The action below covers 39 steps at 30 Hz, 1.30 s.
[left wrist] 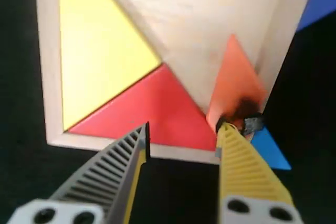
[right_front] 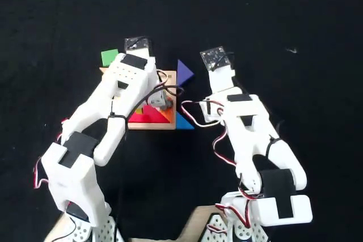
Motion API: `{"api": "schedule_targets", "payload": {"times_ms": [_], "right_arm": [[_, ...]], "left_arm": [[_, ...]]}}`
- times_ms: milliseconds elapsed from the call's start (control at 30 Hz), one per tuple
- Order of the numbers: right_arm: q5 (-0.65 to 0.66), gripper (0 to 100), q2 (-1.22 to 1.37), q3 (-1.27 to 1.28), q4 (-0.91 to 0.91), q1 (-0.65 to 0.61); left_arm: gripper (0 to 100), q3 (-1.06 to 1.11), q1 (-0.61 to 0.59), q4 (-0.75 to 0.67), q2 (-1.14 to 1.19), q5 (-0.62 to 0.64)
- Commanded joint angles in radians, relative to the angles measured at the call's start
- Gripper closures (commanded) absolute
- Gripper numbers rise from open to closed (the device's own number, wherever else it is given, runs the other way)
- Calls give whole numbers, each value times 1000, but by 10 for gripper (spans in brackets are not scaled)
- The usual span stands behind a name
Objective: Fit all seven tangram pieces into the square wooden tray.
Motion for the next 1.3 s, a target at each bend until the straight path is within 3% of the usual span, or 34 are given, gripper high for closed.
{"api": "schedule_targets", "payload": {"times_ms": [0,200,333,433,633,833,1000,1267], "right_arm": [[-9,987,-7,-41,-18,6],[-9,987,-12,-41,-18,6],[-9,987,-12,-41,-17,6],[-9,987,-12,-41,-17,6],[-9,987,-12,-145,103,-84],[-15,988,13,-329,285,-252],[-17,988,154,-429,296,-304],[-15,988,277,-526,339,-353]], "left_arm": [[780,-139,-13,109,-101,-8],[778,-196,-48,224,-358,-51],[780,-151,-179,275,-517,-153],[780,5,-306,269,-626,-242],[780,572,-490,-32,-905,-353],[780,1064,-532,-374,-1283,-347],[780,1205,-549,-483,-1361,-331],[780,1231,-555,-598,-1237,-227]]}}
